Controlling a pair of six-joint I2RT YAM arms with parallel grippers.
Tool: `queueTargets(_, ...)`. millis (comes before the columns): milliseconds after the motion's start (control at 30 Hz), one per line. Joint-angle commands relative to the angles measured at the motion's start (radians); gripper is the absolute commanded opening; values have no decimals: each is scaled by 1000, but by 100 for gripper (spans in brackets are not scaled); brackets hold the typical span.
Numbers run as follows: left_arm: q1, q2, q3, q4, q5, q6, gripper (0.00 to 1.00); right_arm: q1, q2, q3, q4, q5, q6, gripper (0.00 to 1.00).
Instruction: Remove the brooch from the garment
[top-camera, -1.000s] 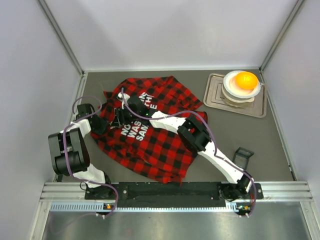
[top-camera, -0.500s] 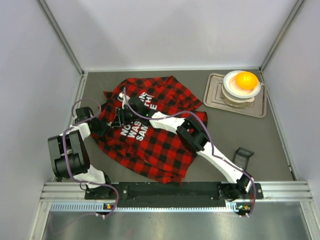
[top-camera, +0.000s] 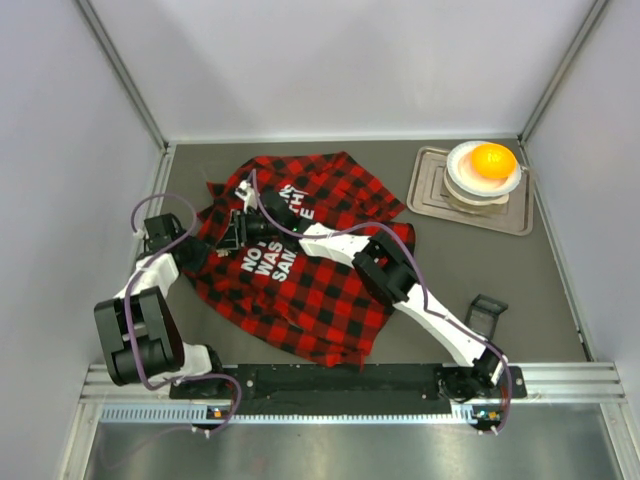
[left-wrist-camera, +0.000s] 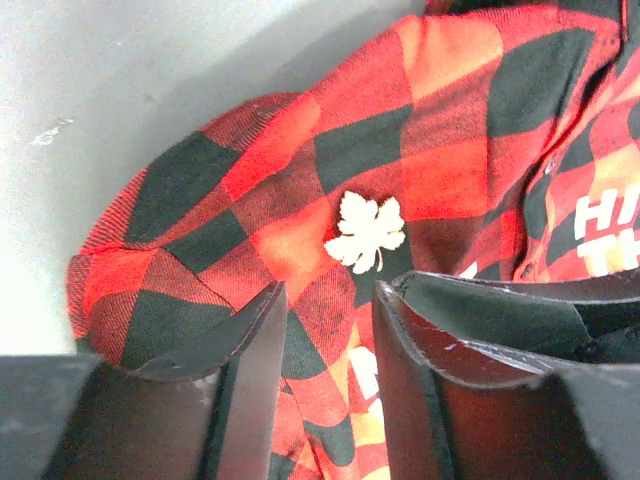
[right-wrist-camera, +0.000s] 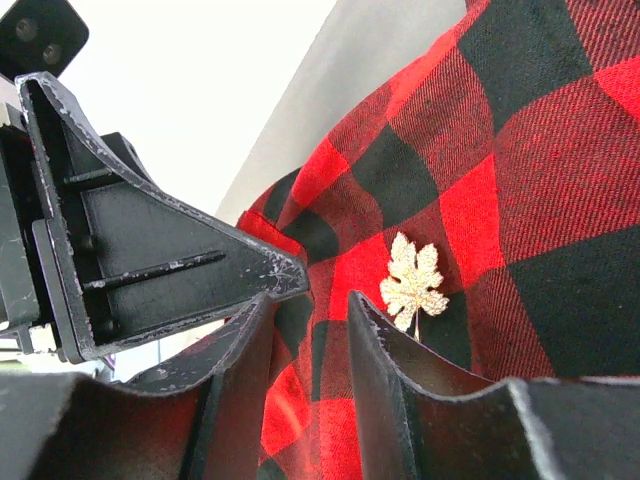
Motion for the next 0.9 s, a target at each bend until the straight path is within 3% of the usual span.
queueTargets(0, 5, -21, -3, -8, -21, -33, 48, 2, 27, 54, 48, -25, 27, 36)
queueTargets(200, 2, 118, 100, -97, 91, -105, 51, -18, -49, -21, 17, -19, -11, 30)
queueTargets(267, 1, 199, 180, -160, 108, -111, 49, -26, -114, -30, -151, 41, -113, 30)
queueTargets(367, -1, 261, 260, -263, 95, -136, 47, -47, -184, -98, -242, 93, -189, 31)
queueTargets(500, -24, 277, 312, -307, 17, -188, 46, -70, -322, -234, -280, 149, -253, 32)
queueTargets(633, -65, 335, 445, -457, -99, -234, 49, -73, -389, -288, -313, 186, -313, 33)
queueTargets(867, -140, 497, 631, -696, -240, -269, 57, -75, -409, -303, -319, 170, -331, 35)
